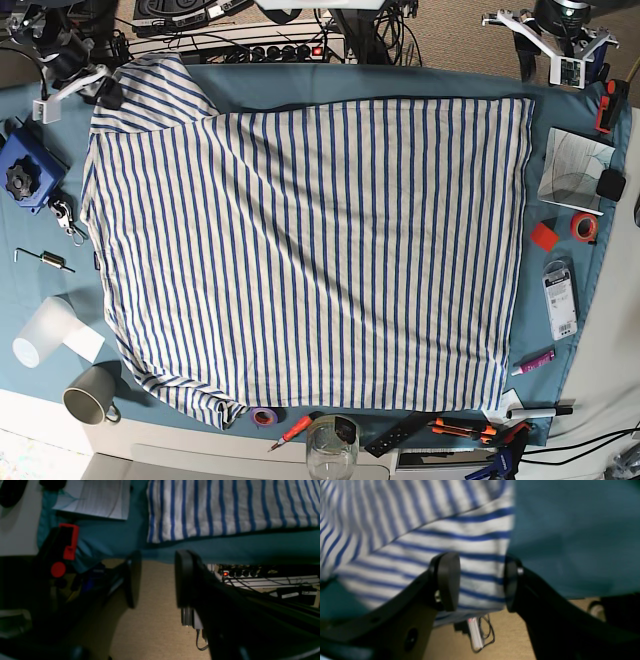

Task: Fold the T-shirt properly
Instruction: 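Lower both grippers and pinch the shirt's collar-side corners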

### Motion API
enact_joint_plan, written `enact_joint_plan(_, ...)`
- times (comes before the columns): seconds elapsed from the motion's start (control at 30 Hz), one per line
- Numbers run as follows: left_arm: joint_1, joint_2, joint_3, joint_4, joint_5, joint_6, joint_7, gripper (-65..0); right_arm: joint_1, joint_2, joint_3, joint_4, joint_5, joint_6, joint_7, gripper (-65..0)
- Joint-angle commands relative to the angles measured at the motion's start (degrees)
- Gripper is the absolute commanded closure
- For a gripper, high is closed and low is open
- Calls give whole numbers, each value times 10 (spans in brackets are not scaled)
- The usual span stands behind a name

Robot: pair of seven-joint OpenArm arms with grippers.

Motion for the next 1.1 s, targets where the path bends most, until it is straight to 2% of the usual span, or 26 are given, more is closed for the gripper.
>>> enact_joint_plan(0.0, 8, -3, -3, 8, -2, 2, -13, -235, -11, -2, -7, -4, -19, 3, -56, -279)
enact_joint_plan(0.3, -21, -3, -3, 8, -1, 2, -18, -235, -11, -2, -7, -4, -20, 3, -54, -279)
enact_joint_plan(0.5, -90, -3, -3, 6, -2, 2, 27, -235, -11, -2, -7, -4, -19, 3, -54, -279)
enact_joint_plan(0.6, -114, -3, 0, -27, -3, 0, 29, -247, -11, -2, -7, -4, -19, 3, -56, -279)
enact_joint_plan(0.7, -139, -3, 0, -65, -7, -17, 36, -276, -11, -2, -7, -4, -20, 3, -56, -279)
enact_joint_plan(0.93, -174, 6, 0, -130, -47, -34, 54, -276, -11, -2, -7, -4, -19, 3, -64, -279)
enact_joint_plan(1.07, -200, 11, -1, -169, -47, -39, 50, -276, -11, -2, -7, -4, -19, 3, -64, -279)
